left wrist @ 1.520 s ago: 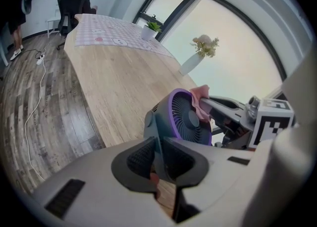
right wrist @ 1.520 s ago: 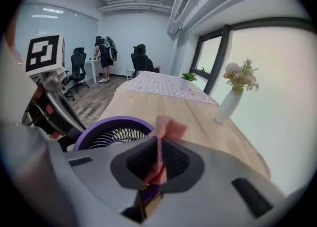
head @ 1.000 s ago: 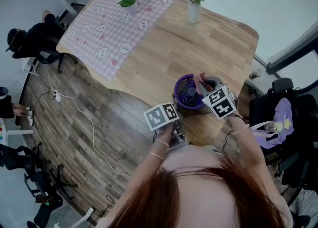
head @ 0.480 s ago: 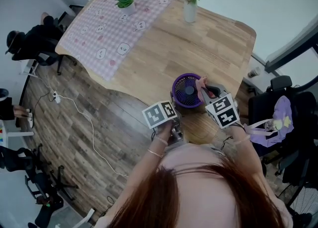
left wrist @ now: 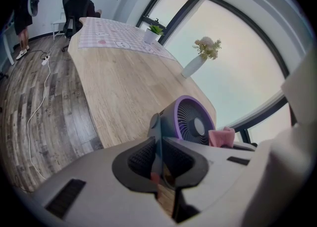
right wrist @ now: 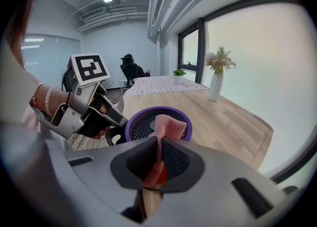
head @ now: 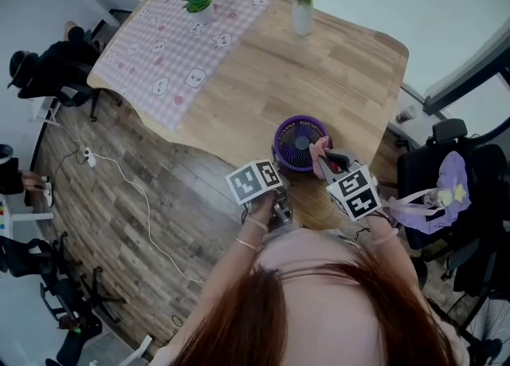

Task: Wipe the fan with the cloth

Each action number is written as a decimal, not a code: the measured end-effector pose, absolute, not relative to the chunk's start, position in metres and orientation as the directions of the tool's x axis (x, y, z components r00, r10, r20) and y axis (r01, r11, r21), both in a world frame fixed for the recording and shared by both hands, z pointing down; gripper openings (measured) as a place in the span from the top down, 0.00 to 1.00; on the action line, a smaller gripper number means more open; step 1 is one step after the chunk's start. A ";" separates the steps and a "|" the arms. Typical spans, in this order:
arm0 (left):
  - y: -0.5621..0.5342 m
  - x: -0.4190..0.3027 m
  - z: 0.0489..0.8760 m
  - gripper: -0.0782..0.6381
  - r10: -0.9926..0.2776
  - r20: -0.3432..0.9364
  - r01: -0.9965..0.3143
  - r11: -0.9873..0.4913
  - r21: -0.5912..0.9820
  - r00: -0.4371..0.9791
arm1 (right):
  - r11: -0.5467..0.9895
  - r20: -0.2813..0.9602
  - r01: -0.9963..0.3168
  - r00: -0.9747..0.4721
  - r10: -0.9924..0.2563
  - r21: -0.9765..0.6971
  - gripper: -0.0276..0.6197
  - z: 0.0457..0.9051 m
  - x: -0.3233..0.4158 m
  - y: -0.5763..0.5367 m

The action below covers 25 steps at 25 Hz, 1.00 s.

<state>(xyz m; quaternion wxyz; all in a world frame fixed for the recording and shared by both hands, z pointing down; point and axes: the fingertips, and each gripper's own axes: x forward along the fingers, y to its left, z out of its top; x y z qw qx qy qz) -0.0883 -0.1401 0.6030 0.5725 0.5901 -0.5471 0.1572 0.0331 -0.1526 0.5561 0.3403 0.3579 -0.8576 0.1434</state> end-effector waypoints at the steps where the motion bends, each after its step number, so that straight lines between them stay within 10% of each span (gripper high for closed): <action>1: -0.140 -0.088 0.603 0.83 -0.465 0.811 -0.825 0.254 0.506 0.354 | 0.707 0.685 -0.707 -0.517 -0.514 -0.003 0.92 0.556 0.031 -0.150; 25: -0.140 -0.088 0.604 0.83 -0.463 0.792 -0.808 0.230 0.542 0.399 | 0.898 0.703 -0.441 -0.640 -0.311 -0.004 0.92 0.552 -0.062 -0.129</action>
